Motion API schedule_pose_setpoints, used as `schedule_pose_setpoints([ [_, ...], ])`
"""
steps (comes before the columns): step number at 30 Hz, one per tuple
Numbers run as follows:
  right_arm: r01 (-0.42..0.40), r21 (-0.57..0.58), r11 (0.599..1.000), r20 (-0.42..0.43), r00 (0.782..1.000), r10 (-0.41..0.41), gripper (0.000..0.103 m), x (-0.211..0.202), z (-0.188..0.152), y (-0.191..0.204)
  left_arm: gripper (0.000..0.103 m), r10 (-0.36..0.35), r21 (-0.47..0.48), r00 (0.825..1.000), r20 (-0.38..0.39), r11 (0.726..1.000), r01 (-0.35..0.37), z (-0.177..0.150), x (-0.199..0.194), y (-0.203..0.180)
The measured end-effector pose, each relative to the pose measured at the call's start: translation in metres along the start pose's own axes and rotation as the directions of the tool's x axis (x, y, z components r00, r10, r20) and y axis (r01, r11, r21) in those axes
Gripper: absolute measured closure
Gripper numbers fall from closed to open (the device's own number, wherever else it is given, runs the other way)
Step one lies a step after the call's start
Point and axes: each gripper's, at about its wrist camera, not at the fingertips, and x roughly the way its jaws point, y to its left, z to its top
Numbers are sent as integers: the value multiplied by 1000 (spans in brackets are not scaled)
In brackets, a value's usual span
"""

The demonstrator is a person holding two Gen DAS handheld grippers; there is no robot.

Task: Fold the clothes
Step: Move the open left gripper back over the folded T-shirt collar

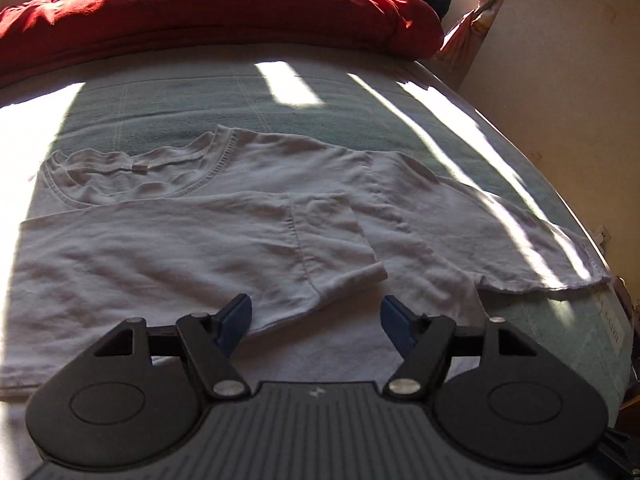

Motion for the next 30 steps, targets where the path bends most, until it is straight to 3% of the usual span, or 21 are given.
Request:
schedule_pose_setpoints([
  [4,-1,1,1000,-7,1000,1,0,1,-2,1,31,34,-24,997,75,999,-33,14,-6,7],
  [7,-11,-8,1000,-11,1000,11,0,2,-3,3,31,94,-152,995,26,984,-89,24,7,34],
  [9,-21,-6,1000,-16,1000,21,0,4,-3,3,31,92,-182,996,1,979,-90,21,17,40],
  [12,-25,-4,1000,-24,999,25,0,7,-5,0,31,96,-150,995,22,984,-92,21,25,31],
  [16,-29,9,1000,-26,999,29,0,10,-6,-4,29,47,-151,999,27,988,-42,29,40,11],
  [19,-27,7,1000,-28,999,27,0,11,-5,-4,28,-1,-77,1000,15,997,2,32,45,-13],
  [21,-24,3,1000,-30,999,25,0,12,-6,-4,25,16,-3,1000,11,1000,-16,32,41,-25],
  [24,-22,-1,1000,-33,999,22,0,12,-6,-4,25,-5,48,999,36,999,3,29,21,-17],
  [28,-11,3,1000,-38,999,12,0,12,-3,-1,25,95,39,994,57,994,-97,22,-11,27],
  [30,-4,-10,1000,-34,999,4,0,12,4,5,25,156,27,987,31,987,-157,11,-21,57],
])
